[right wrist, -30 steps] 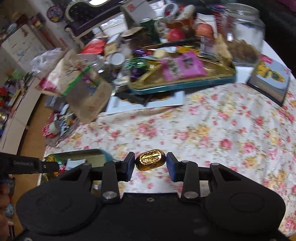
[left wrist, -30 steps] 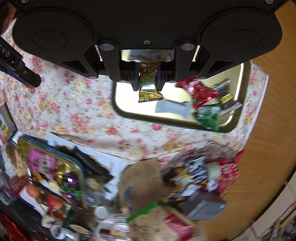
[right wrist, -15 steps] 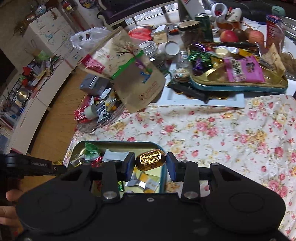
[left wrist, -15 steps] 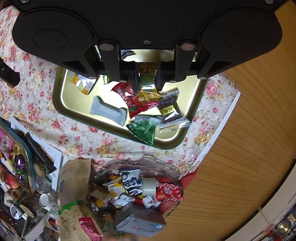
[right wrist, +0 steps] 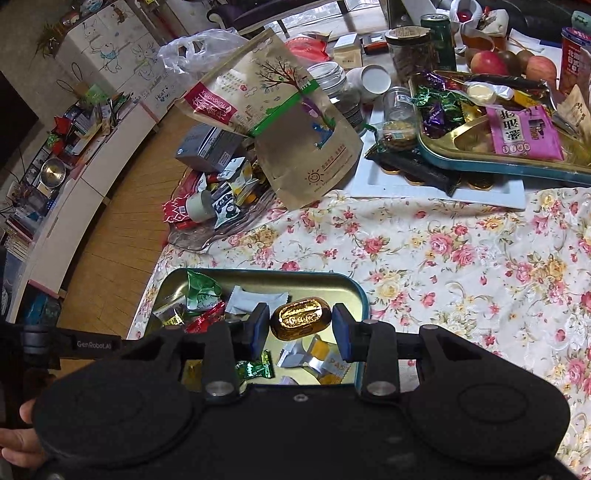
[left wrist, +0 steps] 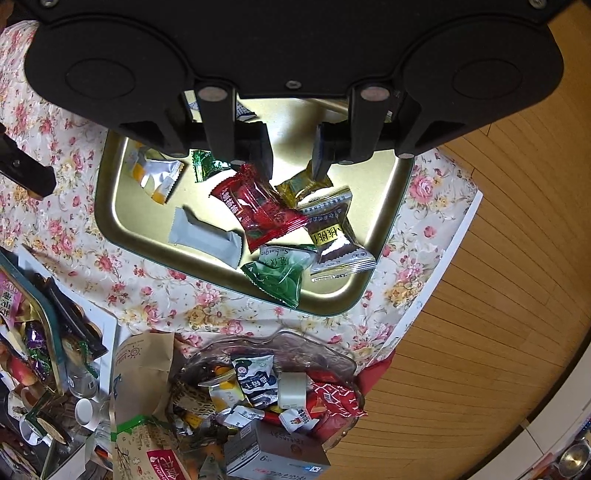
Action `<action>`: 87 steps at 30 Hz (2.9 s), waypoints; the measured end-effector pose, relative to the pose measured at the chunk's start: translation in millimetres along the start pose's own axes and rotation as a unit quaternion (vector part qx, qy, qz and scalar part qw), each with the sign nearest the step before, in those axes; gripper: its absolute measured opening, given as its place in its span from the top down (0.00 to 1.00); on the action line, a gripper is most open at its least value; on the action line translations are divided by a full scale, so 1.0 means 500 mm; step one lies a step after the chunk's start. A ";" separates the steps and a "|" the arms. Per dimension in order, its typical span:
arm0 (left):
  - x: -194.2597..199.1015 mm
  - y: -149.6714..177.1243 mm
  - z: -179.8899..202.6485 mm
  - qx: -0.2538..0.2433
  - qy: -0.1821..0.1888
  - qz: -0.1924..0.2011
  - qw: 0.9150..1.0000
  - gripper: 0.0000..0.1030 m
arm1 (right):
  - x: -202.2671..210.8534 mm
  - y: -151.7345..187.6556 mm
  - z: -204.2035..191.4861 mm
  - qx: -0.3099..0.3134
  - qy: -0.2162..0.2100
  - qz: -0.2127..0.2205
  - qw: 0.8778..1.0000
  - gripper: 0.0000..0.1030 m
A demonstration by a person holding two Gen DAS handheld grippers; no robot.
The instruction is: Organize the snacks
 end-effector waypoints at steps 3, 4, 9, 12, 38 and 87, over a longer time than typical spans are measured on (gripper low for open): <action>-0.007 0.005 0.001 -0.001 -0.011 -0.005 1.000 0.68 | -0.006 -0.002 -0.005 0.004 0.001 -0.001 1.000 0.62; -0.009 0.006 0.002 -0.003 -0.013 -0.006 1.000 0.68 | -0.009 -0.004 -0.007 0.004 0.002 -0.001 1.000 0.62; -0.010 0.009 0.007 -0.009 -0.013 -0.005 1.000 0.68 | -0.015 -0.011 -0.019 0.014 0.001 0.007 1.000 0.61; -0.010 0.009 0.006 -0.007 -0.018 -0.002 1.000 0.68 | -0.014 -0.017 -0.030 0.024 0.001 0.019 1.000 0.60; -0.024 0.054 0.085 -0.046 -0.079 0.047 0.995 0.68 | -0.019 0.061 0.023 0.026 0.062 -0.015 0.998 0.60; -0.036 0.081 0.123 -0.086 -0.098 0.061 0.990 0.67 | -0.031 0.102 0.052 0.020 0.075 -0.043 0.996 0.60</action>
Point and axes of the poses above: each gripper's, at about its wrist camera, not at the fingertips, and x roughly against the way its jaws point, z to its right, y to its underside, the point moved 7 cm from there along -x, roughly the way its jaws point, and after that the axes turned 8 degrees about -z, right-handed, at the moved point
